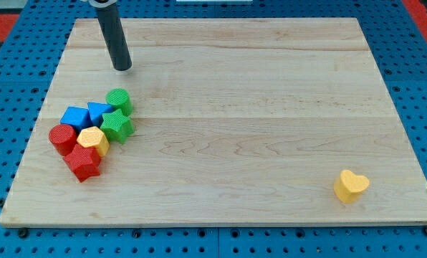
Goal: Slightly push the red star into the hexagon
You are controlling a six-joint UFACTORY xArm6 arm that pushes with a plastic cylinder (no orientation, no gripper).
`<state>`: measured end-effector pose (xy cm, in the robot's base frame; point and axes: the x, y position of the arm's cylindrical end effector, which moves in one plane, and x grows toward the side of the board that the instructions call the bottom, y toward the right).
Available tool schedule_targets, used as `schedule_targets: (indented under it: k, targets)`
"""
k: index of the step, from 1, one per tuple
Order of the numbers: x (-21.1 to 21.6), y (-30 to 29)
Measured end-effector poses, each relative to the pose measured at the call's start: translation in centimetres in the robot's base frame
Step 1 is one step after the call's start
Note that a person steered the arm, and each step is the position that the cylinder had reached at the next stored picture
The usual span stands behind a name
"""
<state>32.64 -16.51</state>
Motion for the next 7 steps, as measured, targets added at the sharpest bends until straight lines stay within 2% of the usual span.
schedule_targets:
  k: [2,3,5,6,7]
  targets:
    - [-0.1,0.1]
    - [-0.1,-4.9]
    - [0.2,-6.6]
    - [7.3,-8.4]
    - [11.7,-11.9]
